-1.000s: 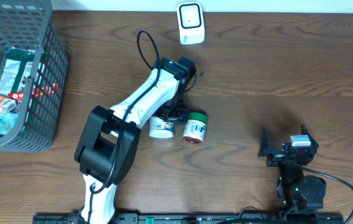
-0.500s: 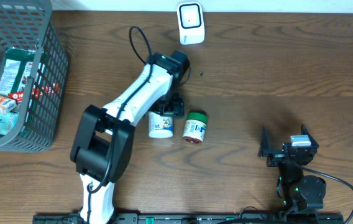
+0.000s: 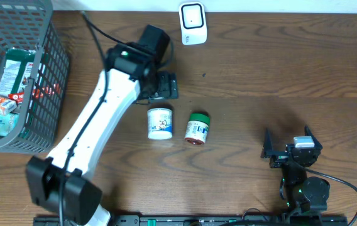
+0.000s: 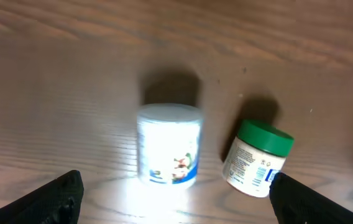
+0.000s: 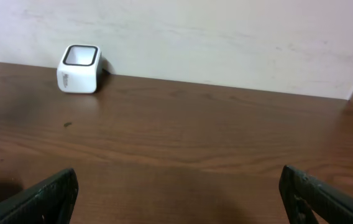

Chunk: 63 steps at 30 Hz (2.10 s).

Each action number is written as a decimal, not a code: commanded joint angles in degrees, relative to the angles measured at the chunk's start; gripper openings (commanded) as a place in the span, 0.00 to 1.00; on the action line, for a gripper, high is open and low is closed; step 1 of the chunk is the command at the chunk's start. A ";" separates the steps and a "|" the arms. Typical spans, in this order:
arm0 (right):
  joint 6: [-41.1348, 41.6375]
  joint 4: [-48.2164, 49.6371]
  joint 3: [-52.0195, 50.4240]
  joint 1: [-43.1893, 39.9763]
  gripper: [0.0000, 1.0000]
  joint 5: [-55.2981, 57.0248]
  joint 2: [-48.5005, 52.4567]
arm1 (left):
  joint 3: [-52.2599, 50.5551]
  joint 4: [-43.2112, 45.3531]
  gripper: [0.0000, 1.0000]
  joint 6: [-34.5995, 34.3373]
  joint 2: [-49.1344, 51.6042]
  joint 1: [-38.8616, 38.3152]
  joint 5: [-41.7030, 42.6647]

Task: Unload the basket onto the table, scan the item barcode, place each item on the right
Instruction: 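Carry the clear tub out and place it beside the jar, then move the left gripper back into the basket toward the orange packet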

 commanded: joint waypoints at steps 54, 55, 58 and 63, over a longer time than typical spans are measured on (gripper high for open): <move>-0.35 -0.24 -0.07 -0.79 0.99 0.13 -0.07 | 28.57 -6.88 0.92 -0.74 -8.63 29.73 -12.76; -0.35 -0.24 -0.07 -0.79 0.99 0.13 -0.07 | 28.89 -6.21 0.92 -0.74 -8.61 32.72 -12.76; -0.35 -0.24 -0.07 -0.79 0.99 0.13 -0.07 | 28.63 -4.92 0.92 -1.62 -7.34 42.10 -13.70; -0.35 -0.24 -0.07 -0.79 0.99 0.13 -0.07 | 27.96 -4.57 0.92 -3.63 -0.33 52.96 -13.73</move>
